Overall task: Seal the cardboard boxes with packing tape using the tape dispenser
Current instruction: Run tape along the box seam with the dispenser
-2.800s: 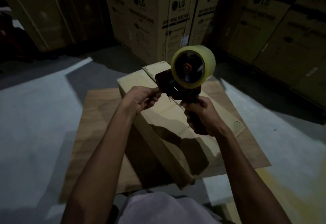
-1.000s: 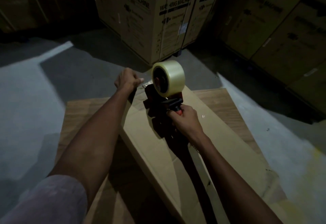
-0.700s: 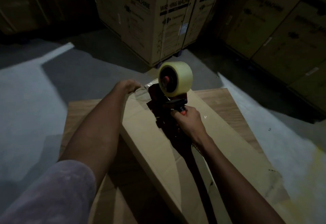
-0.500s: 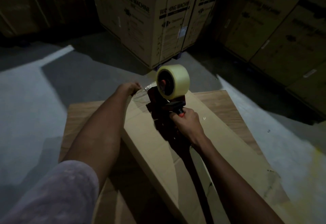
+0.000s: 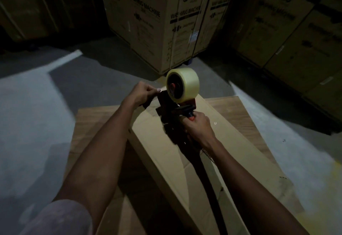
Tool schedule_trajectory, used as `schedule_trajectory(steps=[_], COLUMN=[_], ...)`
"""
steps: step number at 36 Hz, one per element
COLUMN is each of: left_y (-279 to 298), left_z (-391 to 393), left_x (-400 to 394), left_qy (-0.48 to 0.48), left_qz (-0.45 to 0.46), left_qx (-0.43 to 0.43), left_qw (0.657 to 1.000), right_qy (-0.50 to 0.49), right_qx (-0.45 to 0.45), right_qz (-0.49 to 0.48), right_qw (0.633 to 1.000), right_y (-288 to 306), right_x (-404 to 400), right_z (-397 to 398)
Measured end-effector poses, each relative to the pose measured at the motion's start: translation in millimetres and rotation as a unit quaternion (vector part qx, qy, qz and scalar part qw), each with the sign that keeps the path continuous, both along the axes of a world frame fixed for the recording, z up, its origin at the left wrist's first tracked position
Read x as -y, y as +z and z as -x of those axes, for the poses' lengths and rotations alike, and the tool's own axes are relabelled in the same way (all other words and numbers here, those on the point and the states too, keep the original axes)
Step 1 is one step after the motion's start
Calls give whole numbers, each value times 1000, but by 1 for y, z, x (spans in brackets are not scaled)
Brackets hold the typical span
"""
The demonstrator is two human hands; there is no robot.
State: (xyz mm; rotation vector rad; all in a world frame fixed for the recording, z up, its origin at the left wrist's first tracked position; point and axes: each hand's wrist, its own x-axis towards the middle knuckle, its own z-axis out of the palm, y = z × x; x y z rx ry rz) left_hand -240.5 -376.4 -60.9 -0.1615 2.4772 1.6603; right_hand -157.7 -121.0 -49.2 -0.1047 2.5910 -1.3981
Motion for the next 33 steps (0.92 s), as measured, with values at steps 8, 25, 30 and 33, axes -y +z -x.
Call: schedule_trajectory(steps=[8, 25, 30, 33], left_y=[4, -7, -11, -6], left_z=[-1, -18, -25, -33], left_x=[-3, -21, -21, -29], left_qy=[4, 0, -55, -28], left_qz=[32, 385, 403, 361], left_qx=[-2, -191, -184, -182], left_qw=[999, 903, 895, 914], right_qy=[50, 44, 41, 40], right_qx=[-29, -14, 20, 12], right_qz=[-63, -103, -65, -59], right_qw=[996, 994, 997, 997], right_y=[24, 4, 4, 0], right_x=[-1, -34, -34, -36], right_z=[-5, -28, -25, -22])
